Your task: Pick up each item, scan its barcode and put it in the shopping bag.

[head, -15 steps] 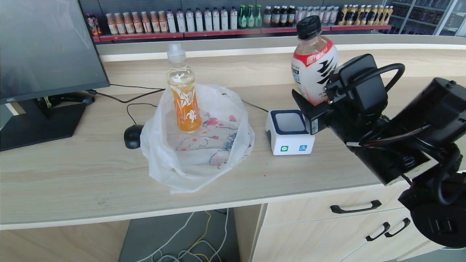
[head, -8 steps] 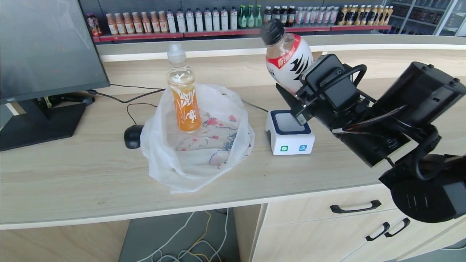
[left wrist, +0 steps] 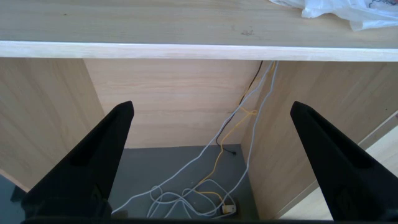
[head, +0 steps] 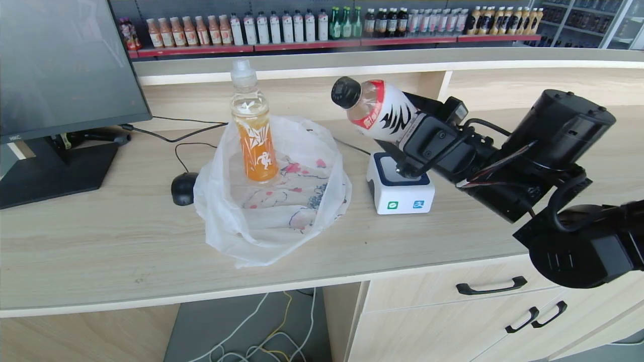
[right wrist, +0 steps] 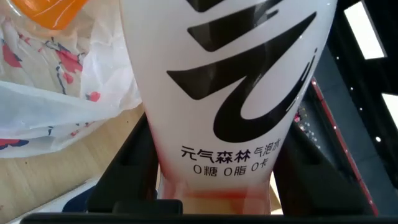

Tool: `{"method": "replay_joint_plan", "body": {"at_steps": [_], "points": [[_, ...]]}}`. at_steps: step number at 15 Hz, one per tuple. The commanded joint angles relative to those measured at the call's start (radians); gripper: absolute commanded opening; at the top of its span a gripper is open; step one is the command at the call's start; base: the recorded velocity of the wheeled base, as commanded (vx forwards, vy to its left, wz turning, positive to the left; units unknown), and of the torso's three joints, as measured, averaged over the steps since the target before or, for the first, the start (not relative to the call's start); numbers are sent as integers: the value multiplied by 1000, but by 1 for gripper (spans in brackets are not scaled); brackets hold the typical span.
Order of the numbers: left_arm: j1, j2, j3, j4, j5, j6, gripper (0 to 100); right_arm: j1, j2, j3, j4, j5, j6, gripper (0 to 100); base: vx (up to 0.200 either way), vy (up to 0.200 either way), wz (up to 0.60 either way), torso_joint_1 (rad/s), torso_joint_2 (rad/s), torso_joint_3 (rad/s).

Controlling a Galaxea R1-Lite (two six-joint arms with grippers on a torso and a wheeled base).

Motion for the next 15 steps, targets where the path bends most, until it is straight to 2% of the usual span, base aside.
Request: {"method": "replay_joint_plan", "body": {"at_steps": [1, 7, 15], "points": [[0, 0, 0, 0, 0, -1, 100, -30, 7, -6, 34, 58, -33, 0, 0, 0, 0, 0, 0, 0], [0, 0, 0, 0, 0, 0, 100, -67, 34, 2, 50, 206, -143, 0, 0, 0, 0, 0, 0, 0], [0, 0, 0, 0, 0, 0, 100, -56, 52, 54, 63, 231, -289, 0, 0, 0, 0, 0, 0, 0]]}}
